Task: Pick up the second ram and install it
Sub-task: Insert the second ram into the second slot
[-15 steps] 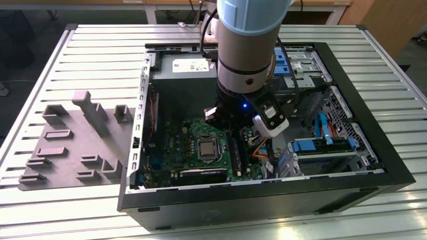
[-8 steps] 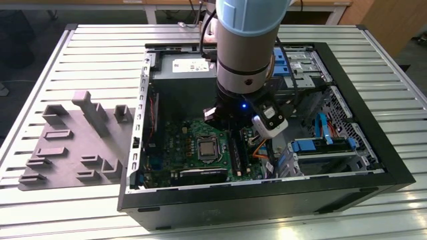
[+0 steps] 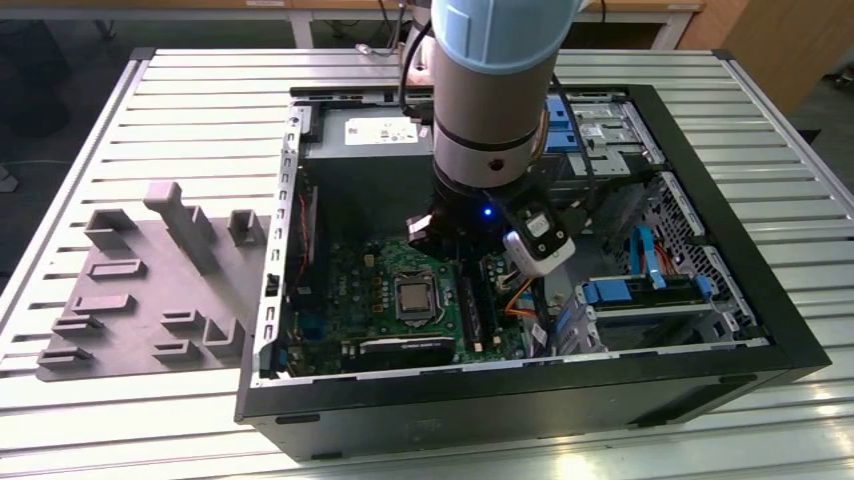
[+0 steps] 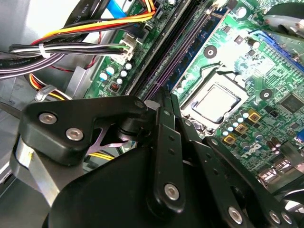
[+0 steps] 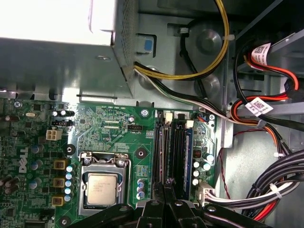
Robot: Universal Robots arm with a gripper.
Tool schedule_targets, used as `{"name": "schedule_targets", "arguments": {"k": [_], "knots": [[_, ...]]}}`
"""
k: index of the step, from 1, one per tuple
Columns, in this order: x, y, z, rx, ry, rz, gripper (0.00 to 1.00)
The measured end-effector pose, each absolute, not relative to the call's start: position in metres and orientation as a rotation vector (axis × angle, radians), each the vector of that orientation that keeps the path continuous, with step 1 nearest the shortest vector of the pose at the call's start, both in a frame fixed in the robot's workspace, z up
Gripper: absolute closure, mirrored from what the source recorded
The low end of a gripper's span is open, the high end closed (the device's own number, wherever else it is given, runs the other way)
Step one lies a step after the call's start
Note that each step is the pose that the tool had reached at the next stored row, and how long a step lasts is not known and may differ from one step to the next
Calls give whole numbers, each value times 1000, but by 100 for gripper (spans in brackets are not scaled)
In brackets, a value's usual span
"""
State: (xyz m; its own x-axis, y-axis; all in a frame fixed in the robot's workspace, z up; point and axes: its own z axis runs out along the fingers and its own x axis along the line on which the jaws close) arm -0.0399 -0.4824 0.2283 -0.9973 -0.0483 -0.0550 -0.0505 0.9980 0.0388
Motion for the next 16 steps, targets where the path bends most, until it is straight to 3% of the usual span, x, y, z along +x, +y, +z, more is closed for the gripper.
{"name": "schedule_targets", "arguments": {"k": [16], "knots": [[-40, -482, 225, -76, 3086, 62, 89]]}}
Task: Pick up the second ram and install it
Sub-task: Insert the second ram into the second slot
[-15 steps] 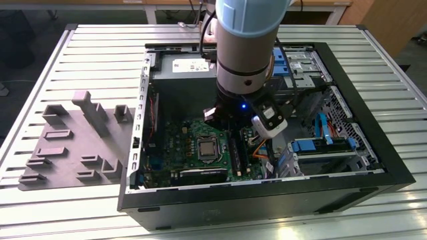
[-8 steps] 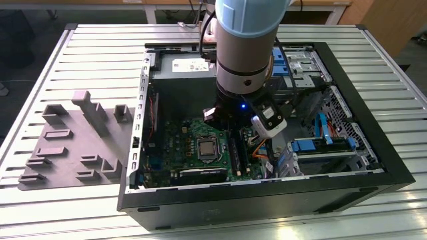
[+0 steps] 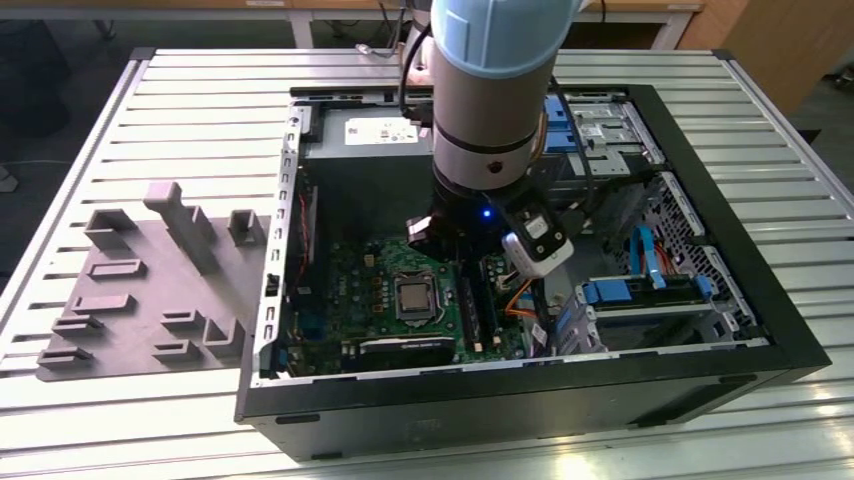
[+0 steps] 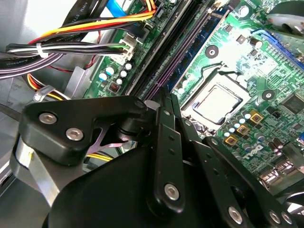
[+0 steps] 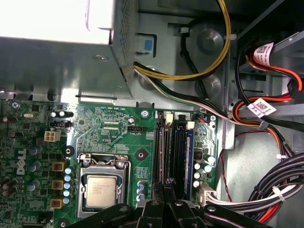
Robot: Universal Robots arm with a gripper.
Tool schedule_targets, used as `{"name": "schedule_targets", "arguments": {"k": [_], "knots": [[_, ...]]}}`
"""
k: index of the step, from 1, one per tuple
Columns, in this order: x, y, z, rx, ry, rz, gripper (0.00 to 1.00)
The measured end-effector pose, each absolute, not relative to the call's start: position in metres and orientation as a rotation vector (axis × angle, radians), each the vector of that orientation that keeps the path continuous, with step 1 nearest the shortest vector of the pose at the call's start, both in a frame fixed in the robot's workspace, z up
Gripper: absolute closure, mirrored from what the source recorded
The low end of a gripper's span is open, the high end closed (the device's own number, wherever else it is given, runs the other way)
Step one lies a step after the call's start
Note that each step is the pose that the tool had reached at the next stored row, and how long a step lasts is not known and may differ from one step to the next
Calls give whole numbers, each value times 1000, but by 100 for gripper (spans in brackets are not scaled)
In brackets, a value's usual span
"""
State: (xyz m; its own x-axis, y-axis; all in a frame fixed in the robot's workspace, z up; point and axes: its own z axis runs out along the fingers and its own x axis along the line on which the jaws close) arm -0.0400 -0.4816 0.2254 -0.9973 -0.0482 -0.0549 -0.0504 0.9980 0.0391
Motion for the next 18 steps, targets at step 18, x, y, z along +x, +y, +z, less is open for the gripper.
{"name": "schedule_targets", "arguments": {"k": [18], "knots": [[-40, -482, 224, -64, 3086, 63, 89]]}}
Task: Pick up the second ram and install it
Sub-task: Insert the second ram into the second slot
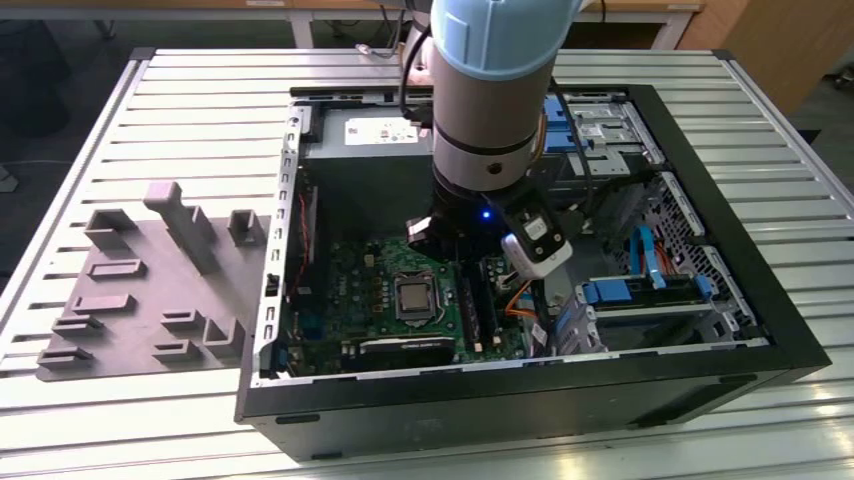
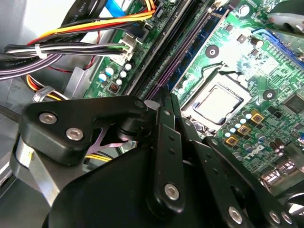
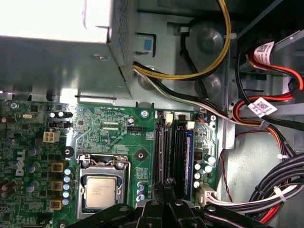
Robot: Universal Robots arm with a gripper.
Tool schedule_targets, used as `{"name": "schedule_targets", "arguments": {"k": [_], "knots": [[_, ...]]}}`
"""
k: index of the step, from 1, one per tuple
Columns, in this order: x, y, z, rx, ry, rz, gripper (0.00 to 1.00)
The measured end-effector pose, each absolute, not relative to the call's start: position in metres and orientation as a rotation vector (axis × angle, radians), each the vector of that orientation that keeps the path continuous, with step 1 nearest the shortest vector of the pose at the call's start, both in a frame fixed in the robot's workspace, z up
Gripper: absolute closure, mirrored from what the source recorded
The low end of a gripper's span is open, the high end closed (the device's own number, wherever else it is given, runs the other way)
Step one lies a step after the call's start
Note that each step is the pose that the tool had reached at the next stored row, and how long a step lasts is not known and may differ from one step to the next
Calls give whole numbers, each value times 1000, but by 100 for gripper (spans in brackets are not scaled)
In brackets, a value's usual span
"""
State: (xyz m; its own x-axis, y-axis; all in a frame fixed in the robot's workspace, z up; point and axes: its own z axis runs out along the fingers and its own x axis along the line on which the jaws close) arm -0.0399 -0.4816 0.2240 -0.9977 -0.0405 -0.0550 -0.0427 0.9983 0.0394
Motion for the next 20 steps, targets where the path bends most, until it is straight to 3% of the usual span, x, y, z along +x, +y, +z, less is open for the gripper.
{"name": "schedule_targets", "arguments": {"k": [20], "knots": [[-37, -482, 227, -24, 3086, 62, 89]]}}
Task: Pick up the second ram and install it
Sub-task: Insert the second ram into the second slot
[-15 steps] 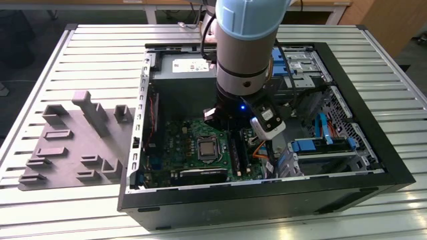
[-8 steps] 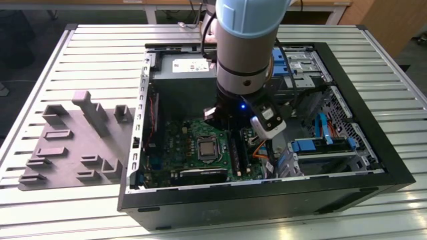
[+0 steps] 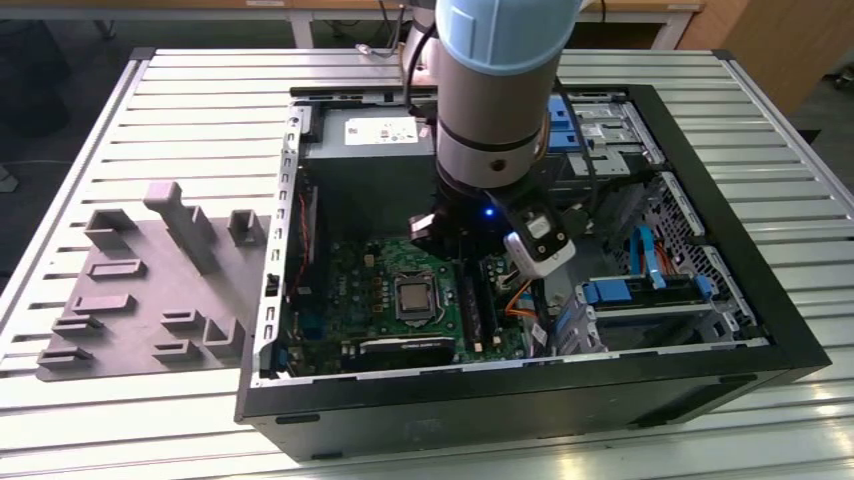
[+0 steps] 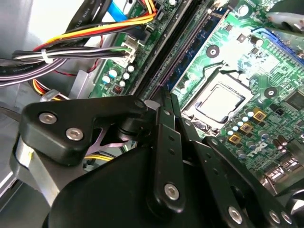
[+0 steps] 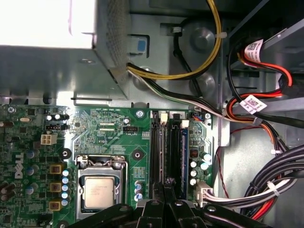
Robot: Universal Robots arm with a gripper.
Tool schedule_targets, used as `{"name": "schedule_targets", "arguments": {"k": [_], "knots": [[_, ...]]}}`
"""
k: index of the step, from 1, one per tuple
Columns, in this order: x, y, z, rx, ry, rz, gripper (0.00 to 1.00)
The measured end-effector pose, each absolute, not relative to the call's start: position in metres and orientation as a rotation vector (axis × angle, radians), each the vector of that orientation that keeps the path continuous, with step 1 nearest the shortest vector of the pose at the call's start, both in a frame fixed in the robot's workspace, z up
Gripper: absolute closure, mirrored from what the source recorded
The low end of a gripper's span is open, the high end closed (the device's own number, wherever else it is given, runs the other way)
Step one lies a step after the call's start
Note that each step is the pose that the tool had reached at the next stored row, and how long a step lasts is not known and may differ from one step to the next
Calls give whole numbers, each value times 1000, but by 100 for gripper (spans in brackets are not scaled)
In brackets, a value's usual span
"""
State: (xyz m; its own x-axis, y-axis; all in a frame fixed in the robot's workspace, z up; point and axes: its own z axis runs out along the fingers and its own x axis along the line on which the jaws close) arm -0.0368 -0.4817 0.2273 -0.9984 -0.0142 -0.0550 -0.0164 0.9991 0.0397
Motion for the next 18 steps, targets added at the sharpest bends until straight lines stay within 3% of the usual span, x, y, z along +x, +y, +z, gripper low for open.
{"name": "schedule_targets", "arguments": {"k": [18], "knots": [[-36, -482, 226, -15, 3086, 69, 89]]}}
